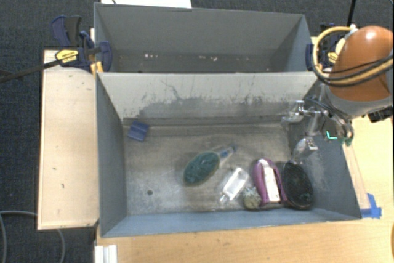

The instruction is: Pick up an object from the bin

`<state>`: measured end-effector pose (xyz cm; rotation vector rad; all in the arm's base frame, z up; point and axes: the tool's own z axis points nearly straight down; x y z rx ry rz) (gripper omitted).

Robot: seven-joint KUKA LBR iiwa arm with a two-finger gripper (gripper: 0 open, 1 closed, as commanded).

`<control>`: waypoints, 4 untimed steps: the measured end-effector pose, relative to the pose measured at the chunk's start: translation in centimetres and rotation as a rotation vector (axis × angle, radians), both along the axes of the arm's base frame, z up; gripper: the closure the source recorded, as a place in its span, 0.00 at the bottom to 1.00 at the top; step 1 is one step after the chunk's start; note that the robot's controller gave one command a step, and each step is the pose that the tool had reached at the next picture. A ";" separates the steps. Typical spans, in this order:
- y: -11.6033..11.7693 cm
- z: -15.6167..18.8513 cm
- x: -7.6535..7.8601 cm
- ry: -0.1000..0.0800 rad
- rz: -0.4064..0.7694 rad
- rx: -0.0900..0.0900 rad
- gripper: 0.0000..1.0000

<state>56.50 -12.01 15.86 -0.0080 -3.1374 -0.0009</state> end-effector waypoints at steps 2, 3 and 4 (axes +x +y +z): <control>7.1 -6.5 -6.7 -0.025 0.122 -0.006 1.00; 7.0 -7.4 -6.0 -0.013 0.233 -0.004 1.00; 7.0 -7.4 -6.0 -0.013 0.237 -0.004 1.00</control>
Offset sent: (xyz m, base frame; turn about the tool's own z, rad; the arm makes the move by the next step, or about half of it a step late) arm -0.0743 0.0738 -0.0723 -0.1156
